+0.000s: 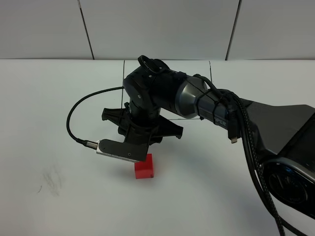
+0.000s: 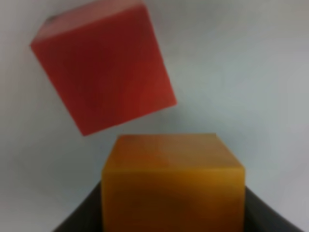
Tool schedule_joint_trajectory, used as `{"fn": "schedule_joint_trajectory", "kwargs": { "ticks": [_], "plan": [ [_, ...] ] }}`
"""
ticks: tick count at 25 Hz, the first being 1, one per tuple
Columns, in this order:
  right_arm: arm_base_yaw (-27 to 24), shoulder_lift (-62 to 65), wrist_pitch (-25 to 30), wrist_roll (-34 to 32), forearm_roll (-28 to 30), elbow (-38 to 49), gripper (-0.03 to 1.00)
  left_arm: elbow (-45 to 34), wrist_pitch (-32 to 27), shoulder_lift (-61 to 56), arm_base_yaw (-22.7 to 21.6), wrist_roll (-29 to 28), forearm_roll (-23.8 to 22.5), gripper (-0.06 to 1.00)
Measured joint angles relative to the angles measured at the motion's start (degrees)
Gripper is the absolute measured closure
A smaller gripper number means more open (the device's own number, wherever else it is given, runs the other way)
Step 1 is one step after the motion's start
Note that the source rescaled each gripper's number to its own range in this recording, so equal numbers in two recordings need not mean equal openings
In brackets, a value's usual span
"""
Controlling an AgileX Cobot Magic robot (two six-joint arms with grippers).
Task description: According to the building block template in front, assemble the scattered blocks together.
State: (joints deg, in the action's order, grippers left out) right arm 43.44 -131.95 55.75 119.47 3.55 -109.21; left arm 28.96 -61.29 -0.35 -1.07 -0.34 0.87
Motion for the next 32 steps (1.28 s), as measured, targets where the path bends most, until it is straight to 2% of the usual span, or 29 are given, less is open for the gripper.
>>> {"fn": "schedule_joint_trajectory", "kwargs": {
  "ticks": [14,32],
  "plan": [
    [-0.5,-0.5,2.4,0.0,3.4,0.0,0.47,0.0,0.0,0.0,0.0,0.0,0.0,0.94],
    [-0.4,-2.0,2.4,0.0,2.9,0.0,0.47,0.0,0.0,0.0,0.0,0.0,0.0,0.94]
  ]
}}
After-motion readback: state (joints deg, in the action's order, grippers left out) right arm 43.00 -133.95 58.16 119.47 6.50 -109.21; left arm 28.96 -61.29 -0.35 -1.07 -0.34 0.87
